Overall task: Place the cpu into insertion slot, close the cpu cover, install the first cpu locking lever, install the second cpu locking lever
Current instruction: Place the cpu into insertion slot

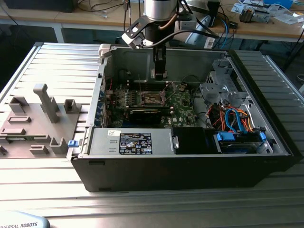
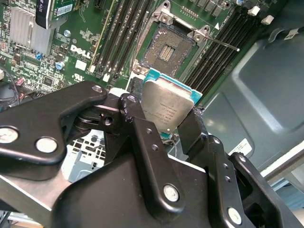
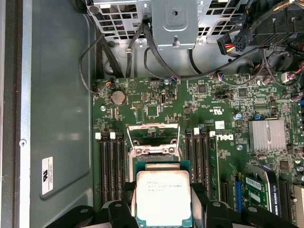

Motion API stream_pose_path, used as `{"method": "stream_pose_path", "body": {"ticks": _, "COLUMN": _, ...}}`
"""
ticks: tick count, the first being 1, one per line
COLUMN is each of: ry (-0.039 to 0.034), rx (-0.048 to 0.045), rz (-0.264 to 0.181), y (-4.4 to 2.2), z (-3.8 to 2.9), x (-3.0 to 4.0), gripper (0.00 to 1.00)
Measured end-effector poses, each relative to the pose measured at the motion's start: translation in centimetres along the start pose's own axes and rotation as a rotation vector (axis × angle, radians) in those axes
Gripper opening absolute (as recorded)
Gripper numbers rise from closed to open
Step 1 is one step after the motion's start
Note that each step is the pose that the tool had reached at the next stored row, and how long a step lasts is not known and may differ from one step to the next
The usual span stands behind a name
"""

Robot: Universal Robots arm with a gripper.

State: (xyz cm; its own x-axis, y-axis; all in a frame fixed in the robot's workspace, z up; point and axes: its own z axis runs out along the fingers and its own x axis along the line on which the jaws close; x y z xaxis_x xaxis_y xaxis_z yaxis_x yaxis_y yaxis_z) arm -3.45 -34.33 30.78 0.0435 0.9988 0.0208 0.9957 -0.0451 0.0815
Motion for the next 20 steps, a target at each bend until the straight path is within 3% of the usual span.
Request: {"method": "stream_pose_path", "body": {"ticks": 20, "ry": -0.0001, "rx": 0.0, "rz": 0.0, "y": -0.03, "z": 0.42, "x": -0.01, "gripper": 0.54}}
